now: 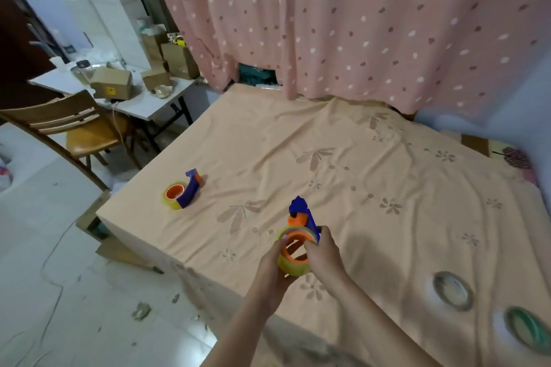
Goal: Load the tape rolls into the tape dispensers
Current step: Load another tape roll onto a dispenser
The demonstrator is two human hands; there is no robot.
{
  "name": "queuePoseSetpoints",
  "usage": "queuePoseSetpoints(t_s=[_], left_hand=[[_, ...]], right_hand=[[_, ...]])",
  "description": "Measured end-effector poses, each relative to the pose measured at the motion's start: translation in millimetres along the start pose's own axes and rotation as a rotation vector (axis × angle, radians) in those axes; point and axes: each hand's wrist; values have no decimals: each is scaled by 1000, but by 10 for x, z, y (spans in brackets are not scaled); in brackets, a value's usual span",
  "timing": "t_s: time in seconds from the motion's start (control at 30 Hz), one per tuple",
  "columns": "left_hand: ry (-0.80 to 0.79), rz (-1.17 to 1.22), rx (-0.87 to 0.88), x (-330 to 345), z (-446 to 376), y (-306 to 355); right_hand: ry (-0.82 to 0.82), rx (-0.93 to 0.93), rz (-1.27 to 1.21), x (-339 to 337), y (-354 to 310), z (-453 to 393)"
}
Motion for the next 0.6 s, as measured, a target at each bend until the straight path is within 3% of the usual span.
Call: queuePoseSetpoints(t_s=[0.3,0.6], left_hand=[[-121,-22,-95,-1416,-91,953],[-153,7,-145,-1746,-207,1197]], right_hand=[[140,36,-40,1322,-584,-466],[110,108,42,1535,-845,-722]])
Point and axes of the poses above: each hand's wrist, its own z-axis away from the middle knuckle, its own x-axis out of the palm, y = z × x, and after that the axes turned 14 degrees about -y, right-handed
